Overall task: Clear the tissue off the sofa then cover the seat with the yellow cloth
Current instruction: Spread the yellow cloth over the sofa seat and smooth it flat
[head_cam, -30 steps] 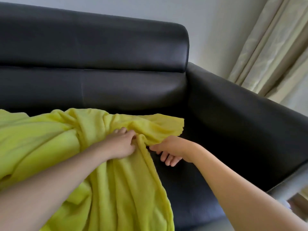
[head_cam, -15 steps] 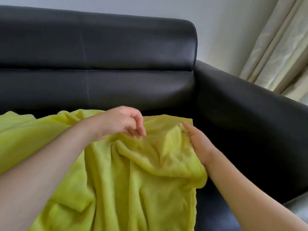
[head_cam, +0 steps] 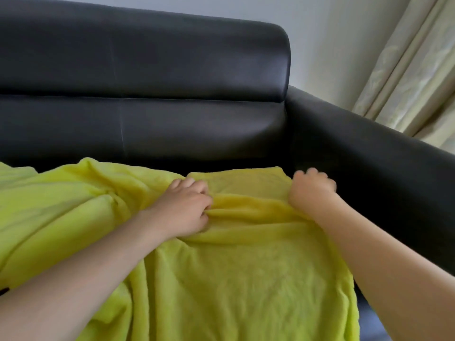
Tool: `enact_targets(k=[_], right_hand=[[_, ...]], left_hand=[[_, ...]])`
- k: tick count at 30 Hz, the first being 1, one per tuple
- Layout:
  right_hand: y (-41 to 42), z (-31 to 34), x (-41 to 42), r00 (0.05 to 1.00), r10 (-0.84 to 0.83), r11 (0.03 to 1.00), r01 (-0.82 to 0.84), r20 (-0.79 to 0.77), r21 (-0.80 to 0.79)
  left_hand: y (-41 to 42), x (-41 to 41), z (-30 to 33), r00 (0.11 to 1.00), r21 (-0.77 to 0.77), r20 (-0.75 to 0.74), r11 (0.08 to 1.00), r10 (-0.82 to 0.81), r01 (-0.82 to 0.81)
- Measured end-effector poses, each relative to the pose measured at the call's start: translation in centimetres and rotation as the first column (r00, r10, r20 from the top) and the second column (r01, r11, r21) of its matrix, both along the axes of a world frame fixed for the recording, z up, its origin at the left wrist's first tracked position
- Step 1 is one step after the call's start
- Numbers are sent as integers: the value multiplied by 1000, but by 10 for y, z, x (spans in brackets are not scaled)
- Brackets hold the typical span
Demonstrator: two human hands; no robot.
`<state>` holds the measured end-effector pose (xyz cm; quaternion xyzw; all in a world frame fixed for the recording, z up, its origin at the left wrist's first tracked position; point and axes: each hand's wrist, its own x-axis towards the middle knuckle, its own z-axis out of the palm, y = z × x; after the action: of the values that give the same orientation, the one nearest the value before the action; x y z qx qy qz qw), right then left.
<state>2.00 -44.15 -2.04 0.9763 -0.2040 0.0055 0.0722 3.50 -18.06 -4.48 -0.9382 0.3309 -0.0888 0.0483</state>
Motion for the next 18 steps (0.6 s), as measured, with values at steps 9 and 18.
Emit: enact_targets(k=[9,18], right_hand=[[62,-70,48,988,136,936,-105,-70,337],[59,-72,51,984,148,942,-110,-98,317]], left_hand=[[8,-71,60,524,-1,-852,999,18,-36],[55,39,28,808,139,-377,890,453,-434]])
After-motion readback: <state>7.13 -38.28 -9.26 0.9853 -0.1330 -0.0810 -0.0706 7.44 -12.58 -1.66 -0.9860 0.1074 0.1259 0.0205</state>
